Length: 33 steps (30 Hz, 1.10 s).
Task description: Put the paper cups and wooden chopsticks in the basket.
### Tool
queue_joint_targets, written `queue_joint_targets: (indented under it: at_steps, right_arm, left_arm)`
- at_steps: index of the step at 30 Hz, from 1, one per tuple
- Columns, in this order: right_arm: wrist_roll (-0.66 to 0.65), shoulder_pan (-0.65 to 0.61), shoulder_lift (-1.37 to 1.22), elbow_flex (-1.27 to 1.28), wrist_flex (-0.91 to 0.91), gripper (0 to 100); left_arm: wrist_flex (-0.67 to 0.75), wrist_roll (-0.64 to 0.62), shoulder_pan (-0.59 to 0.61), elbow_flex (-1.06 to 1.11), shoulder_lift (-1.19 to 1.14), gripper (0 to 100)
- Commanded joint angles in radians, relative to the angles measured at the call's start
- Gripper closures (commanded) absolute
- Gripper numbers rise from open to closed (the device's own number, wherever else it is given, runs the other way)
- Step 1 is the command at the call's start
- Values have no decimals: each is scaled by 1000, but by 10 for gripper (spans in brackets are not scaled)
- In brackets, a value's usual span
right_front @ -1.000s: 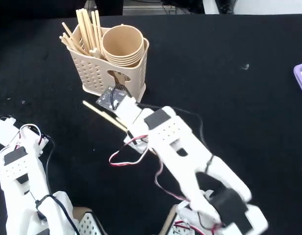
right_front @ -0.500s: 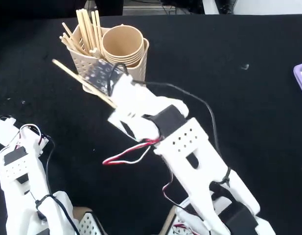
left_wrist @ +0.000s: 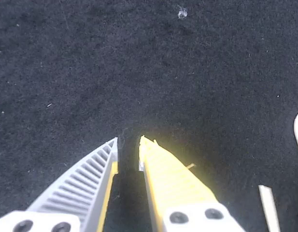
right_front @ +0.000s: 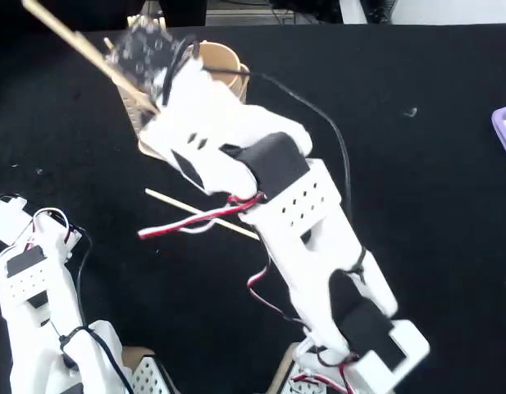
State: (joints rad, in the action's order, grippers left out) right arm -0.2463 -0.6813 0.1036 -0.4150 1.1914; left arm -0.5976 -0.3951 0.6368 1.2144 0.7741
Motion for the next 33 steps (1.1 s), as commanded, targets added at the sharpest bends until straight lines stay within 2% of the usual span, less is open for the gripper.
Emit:
queue_joint_targets:
  at_steps: [1, 4, 9, 13, 18, 28, 33]
  right_arm:
    - [95, 3, -41, -116, -135, 988]
    - [146, 12, -90, -130, -299, 988]
    - [158, 11, -166, -131, -551, 988]
    - [153, 18, -232, -130, -690, 988]
    - [158, 107, -337, -133, -832, 988]
    - [158, 120, -506, -133, -864, 980]
    - [158, 109, -506, -133, -781, 825]
  left_arm:
    - [14, -9, -36, -27, 11, 916]
    - [18, -9, -36, -13, 18, 916]
    - [18, -9, -36, -13, 18, 916]
    - [18, -9, -36, -12, 18, 916]
    - [18, -9, -36, -12, 18, 916]
    - [18, -9, -38, -12, 18, 916]
    - [18, -3, -84, -8, 18, 916]
